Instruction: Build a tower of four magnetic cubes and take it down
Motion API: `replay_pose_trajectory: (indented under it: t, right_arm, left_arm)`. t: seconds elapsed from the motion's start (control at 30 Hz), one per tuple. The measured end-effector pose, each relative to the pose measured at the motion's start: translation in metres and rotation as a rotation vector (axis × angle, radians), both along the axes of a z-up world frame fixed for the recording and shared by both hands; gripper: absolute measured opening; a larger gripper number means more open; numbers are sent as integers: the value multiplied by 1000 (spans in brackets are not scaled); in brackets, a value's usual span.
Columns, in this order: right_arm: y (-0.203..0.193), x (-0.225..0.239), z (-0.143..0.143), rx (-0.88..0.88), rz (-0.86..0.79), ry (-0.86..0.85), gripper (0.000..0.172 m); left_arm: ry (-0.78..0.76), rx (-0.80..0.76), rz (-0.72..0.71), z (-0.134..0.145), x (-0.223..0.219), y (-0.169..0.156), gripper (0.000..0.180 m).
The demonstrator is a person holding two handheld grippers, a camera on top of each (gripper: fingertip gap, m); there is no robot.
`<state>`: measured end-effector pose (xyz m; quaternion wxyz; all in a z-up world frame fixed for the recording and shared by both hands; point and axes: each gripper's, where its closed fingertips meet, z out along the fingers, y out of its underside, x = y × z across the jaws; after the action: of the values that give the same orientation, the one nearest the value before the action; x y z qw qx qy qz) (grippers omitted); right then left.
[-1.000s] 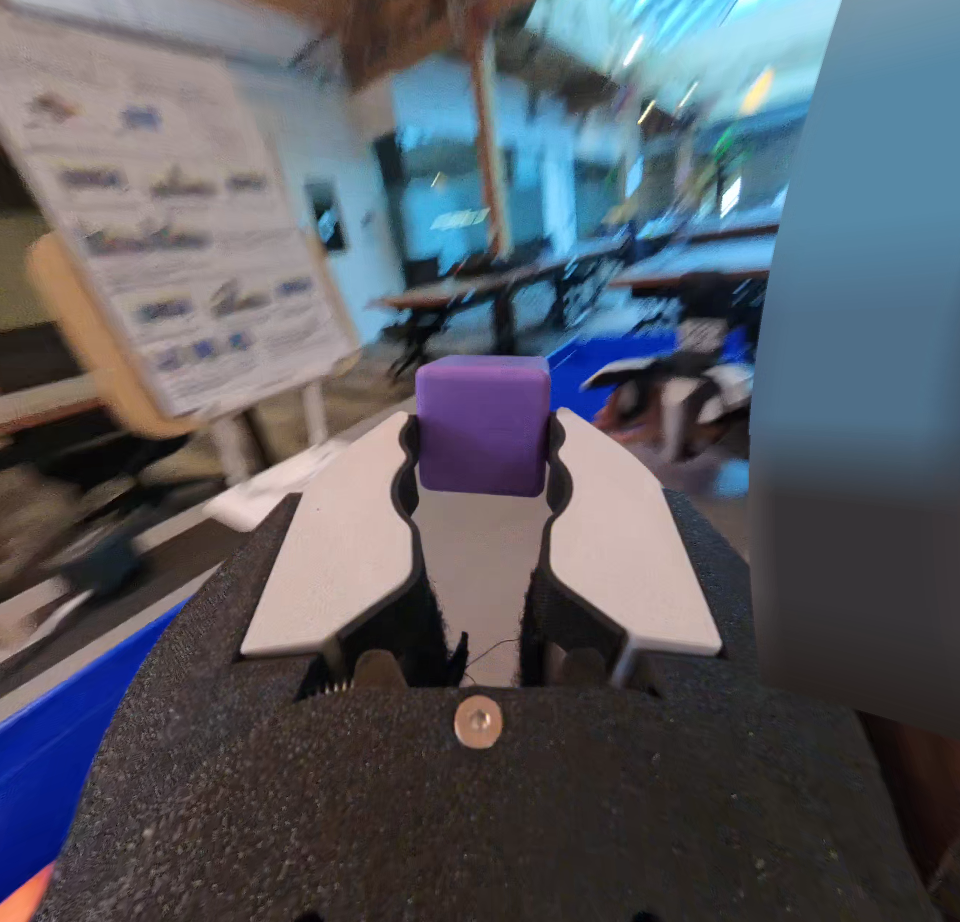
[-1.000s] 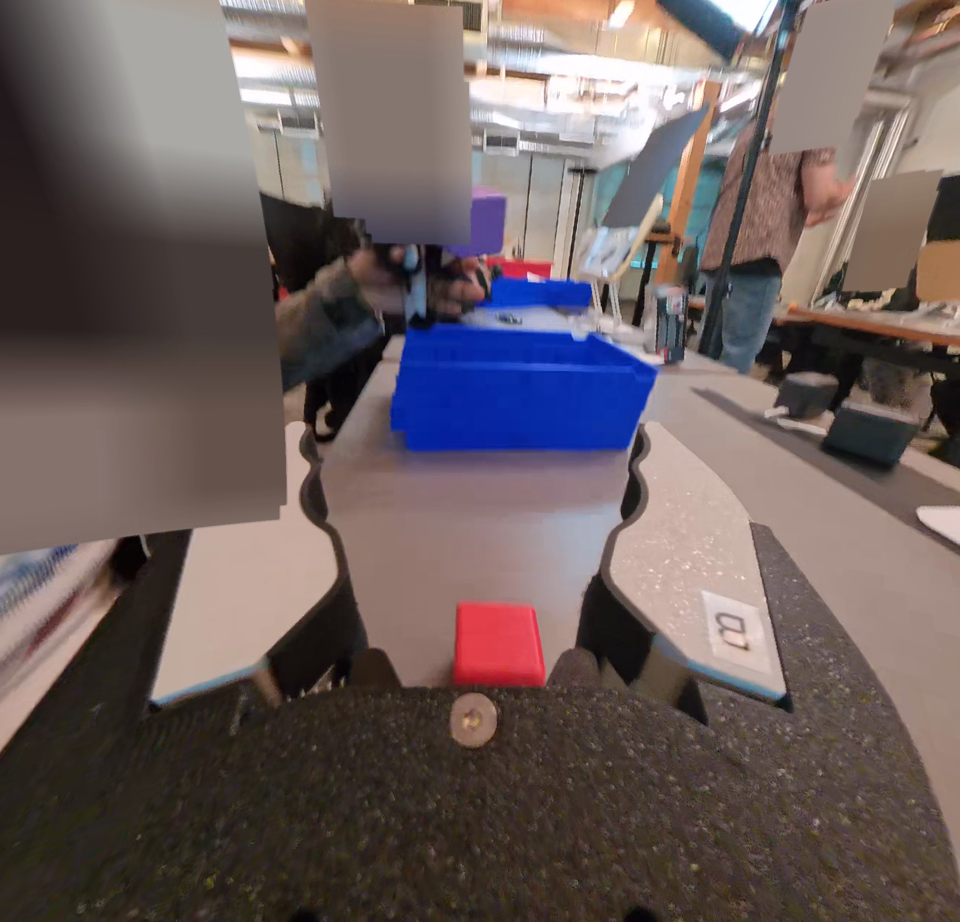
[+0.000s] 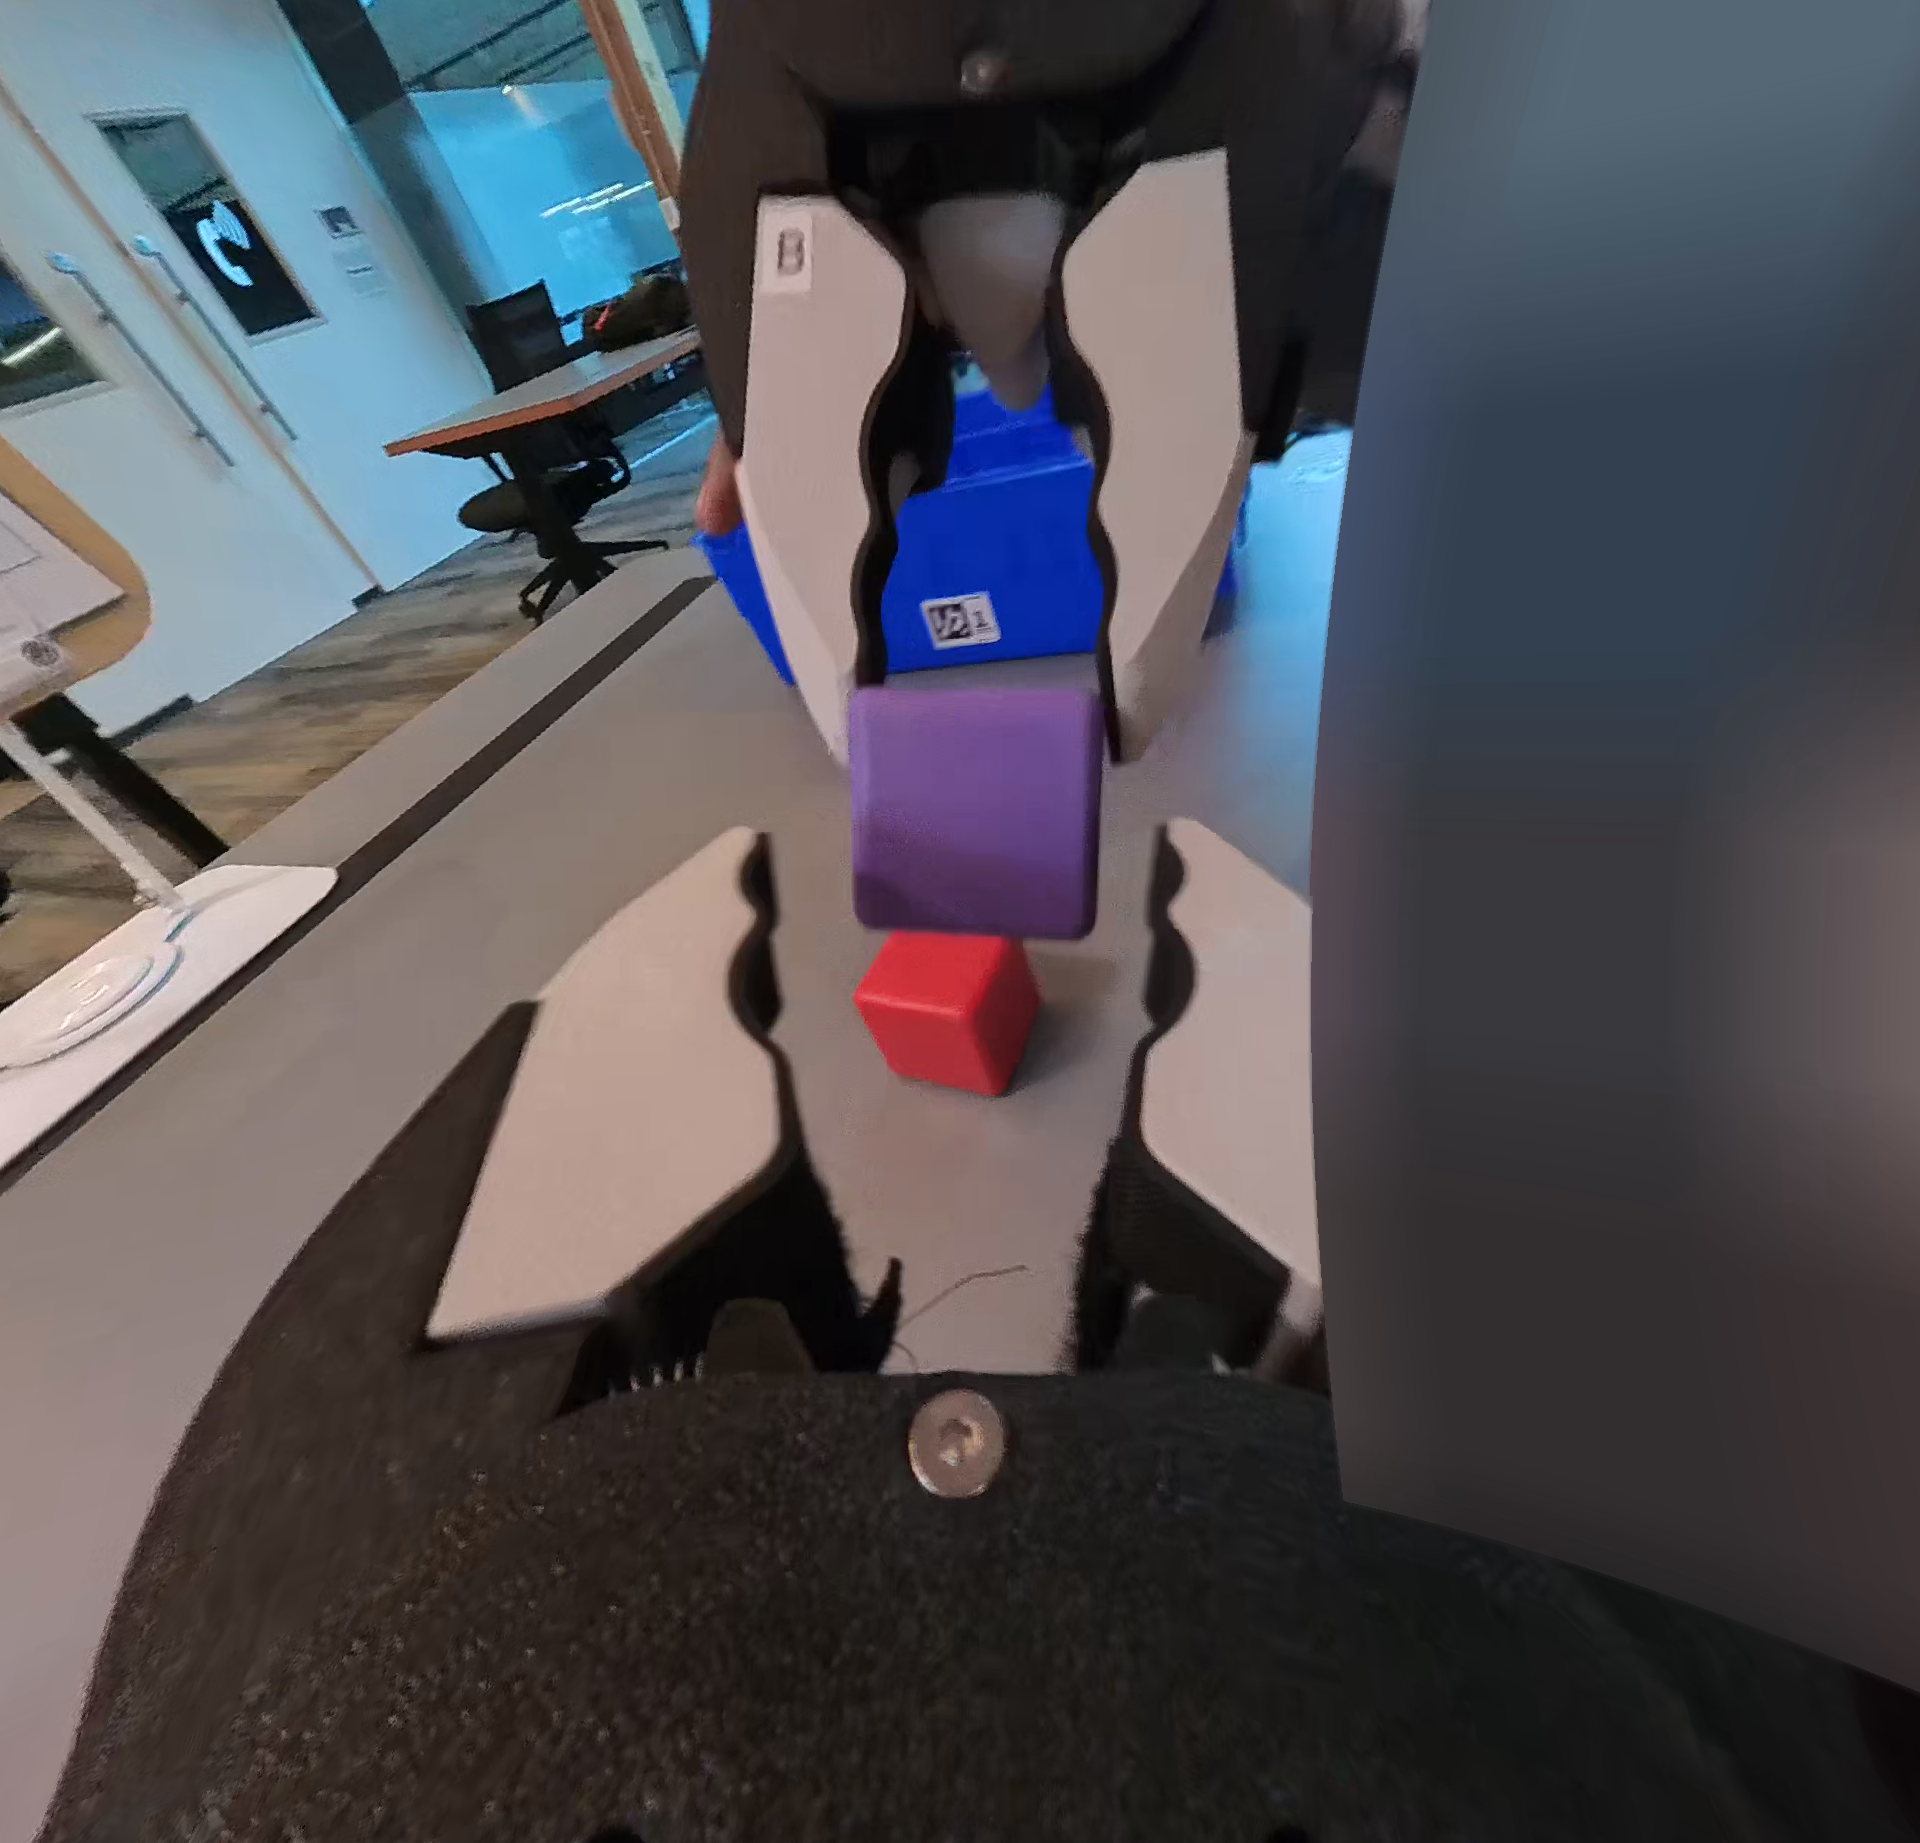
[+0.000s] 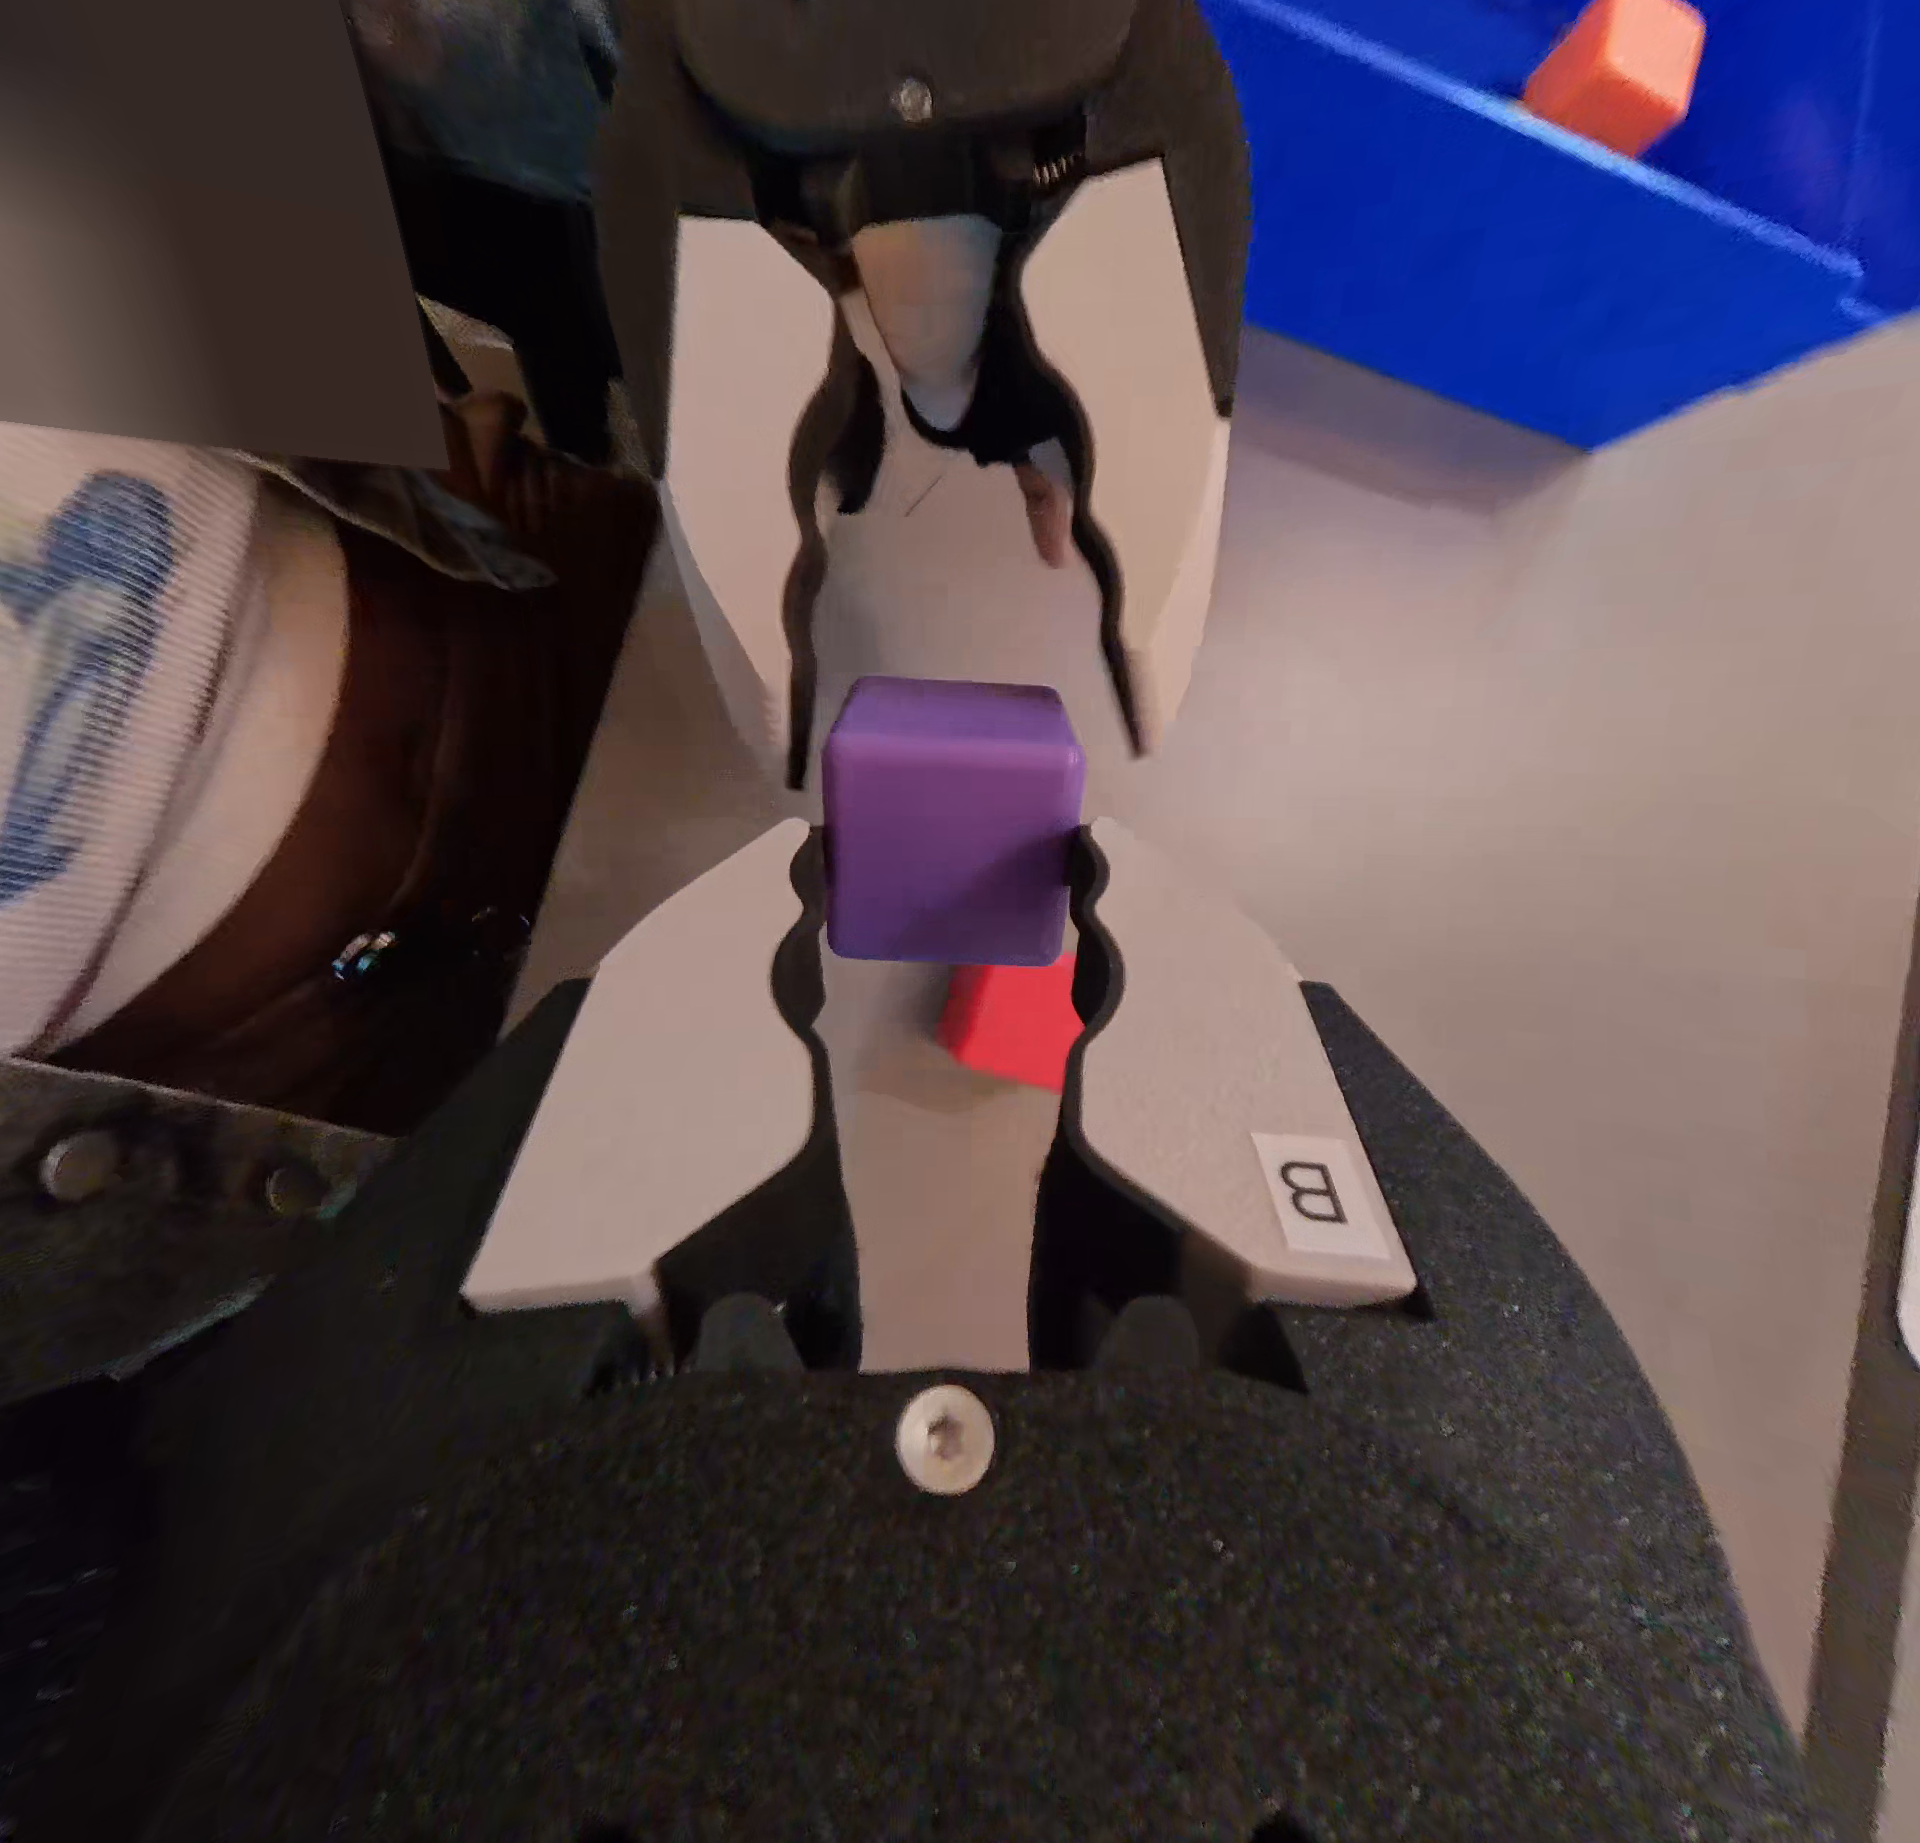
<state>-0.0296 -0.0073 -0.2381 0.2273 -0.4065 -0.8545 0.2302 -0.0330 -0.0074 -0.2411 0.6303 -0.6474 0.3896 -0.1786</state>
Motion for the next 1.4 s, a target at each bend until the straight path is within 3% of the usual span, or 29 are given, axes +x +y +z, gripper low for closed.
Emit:
replay_pose_trajectory:
  t: [0.03, 0.1, 0.27, 0.4, 0.53, 0.93, 1.4]
  right_arm:
    - [9, 3, -1, 12, -24, -14, 45]
    - [25, 10, -2, 25, -76, -45, 45]
    - [54, 25, -12, 62, -167, -144, 44]
    - [62, 27, -20, 73, -198, -223, 45]
    - [66, 24, -33, 88, -213, -320, 45]
    - [61, 15, -61, 48, -247, -514, 44]
    - [56, 9, -64, 60, -245, -535, 44]
  left_arm:
    - [27, -17, -3, -8, 0, 8, 84]
    - [97, -137, -33, -35, 0, 23, 103]
    - [269, -318, -119, -94, 4, 52, 99]
    - [333, -386, -158, -115, 15, 61, 87]
    - [382, -416, -161, -124, 18, 64, 51]
    - [380, -425, -152, -125, 19, 59, 50]
    - [339, -500, -98, -127, 19, 57, 50]
